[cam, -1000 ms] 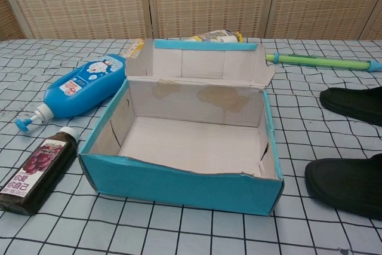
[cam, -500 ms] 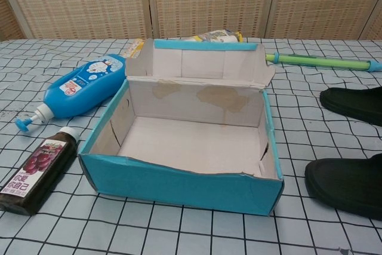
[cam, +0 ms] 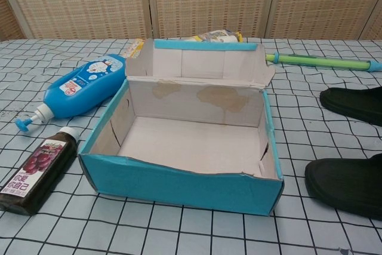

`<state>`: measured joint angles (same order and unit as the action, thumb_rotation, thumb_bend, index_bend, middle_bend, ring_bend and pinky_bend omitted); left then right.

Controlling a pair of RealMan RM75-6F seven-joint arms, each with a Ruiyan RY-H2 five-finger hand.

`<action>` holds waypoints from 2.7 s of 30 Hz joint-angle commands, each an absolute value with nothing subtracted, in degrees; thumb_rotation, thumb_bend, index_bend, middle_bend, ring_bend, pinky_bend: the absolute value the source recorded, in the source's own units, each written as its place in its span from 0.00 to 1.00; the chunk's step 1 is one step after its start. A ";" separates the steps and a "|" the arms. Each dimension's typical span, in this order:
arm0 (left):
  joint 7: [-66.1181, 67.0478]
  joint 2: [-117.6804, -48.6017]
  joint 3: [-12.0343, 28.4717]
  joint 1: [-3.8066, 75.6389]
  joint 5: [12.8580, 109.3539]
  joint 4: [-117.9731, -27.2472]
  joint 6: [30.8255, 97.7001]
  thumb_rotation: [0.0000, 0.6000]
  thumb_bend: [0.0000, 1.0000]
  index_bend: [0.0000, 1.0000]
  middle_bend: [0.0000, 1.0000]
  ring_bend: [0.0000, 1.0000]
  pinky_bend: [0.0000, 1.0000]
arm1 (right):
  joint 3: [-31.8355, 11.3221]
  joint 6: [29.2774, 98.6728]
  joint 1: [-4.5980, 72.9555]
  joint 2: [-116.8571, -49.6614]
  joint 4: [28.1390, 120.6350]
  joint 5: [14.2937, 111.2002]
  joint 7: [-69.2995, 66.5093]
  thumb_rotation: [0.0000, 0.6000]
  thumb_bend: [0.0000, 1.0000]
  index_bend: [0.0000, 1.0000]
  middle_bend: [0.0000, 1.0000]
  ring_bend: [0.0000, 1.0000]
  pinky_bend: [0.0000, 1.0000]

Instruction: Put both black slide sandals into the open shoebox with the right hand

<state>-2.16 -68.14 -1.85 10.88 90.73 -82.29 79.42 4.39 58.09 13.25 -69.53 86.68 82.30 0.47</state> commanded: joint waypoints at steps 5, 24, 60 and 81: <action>-2.38 -68.04 -1.89 10.96 90.63 -82.38 79.09 1.00 0.67 0.27 0.23 0.19 0.30 | 4.54 57.82 13.47 -70.04 85.72 82.15 0.53 1.00 0.00 0.34 0.37 0.21 0.16; -2.77 -67.45 -1.44 10.68 89.69 -83.42 79.27 1.00 0.67 0.27 0.23 0.19 0.30 | 2.51 69.58 10.36 -60.29 98.93 82.27 10.09 1.00 0.00 0.40 0.42 0.25 0.22; -2.47 -66.83 -0.70 10.47 89.18 -84.39 79.74 1.00 0.67 0.27 0.23 0.19 0.30 | -11.47 58.97 39.26 -76.56 121.54 54.06 38.73 1.00 0.00 0.40 0.42 0.25 0.22; -2.16 -66.82 -0.80 10.78 89.17 -84.71 78.97 1.00 0.67 0.27 0.23 0.19 0.30 | -9.20 60.99 43.64 -86.48 108.25 50.33 36.75 1.00 0.00 0.40 0.42 0.25 0.22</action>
